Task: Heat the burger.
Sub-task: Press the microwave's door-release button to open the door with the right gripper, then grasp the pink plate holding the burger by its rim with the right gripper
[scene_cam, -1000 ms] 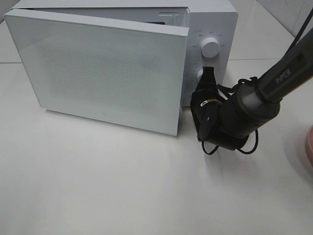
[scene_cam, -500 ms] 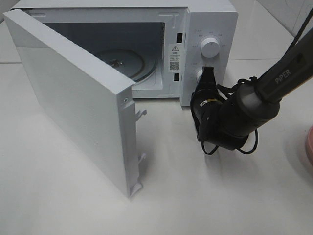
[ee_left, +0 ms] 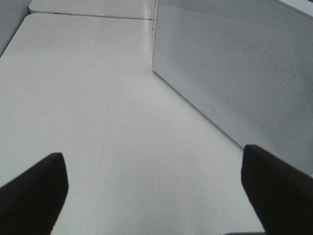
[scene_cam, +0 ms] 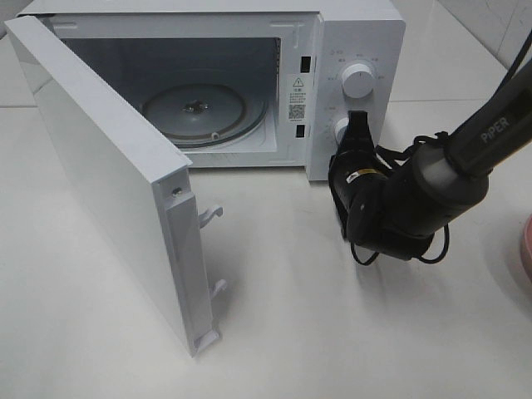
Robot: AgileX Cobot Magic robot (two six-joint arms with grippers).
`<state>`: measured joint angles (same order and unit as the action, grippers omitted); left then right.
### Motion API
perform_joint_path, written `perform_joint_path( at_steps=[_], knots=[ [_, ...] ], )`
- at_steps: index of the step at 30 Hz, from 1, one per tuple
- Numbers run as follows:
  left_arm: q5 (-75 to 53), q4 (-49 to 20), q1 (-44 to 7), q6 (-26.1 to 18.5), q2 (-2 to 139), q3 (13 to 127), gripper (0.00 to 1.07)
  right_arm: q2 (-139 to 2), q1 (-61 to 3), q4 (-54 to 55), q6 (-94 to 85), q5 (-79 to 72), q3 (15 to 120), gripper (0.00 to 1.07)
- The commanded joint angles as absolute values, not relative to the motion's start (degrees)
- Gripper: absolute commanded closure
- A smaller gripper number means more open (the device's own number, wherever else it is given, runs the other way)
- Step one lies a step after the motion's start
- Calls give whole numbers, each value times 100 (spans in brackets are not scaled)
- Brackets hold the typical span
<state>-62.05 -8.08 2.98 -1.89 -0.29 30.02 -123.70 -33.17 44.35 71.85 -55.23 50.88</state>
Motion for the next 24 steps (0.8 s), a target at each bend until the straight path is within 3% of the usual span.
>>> perform_joint_path(
  at_steps=[1, 16, 24],
  knots=[
    [-6131, -802, 292, -143, -115, 2979, 17, -12078, -3358, 4194, 7139, -5781, 4933, 107],
    [-6131, -802, 292, -143, -115, 2979, 17, -11219, -3358, 4234, 6348, -4160, 4377, 107],
    [-6131, -802, 292, -143, -115, 2979, 17, -10468, -3340, 4251, 4962, -3048, 4120, 107]
  ],
)
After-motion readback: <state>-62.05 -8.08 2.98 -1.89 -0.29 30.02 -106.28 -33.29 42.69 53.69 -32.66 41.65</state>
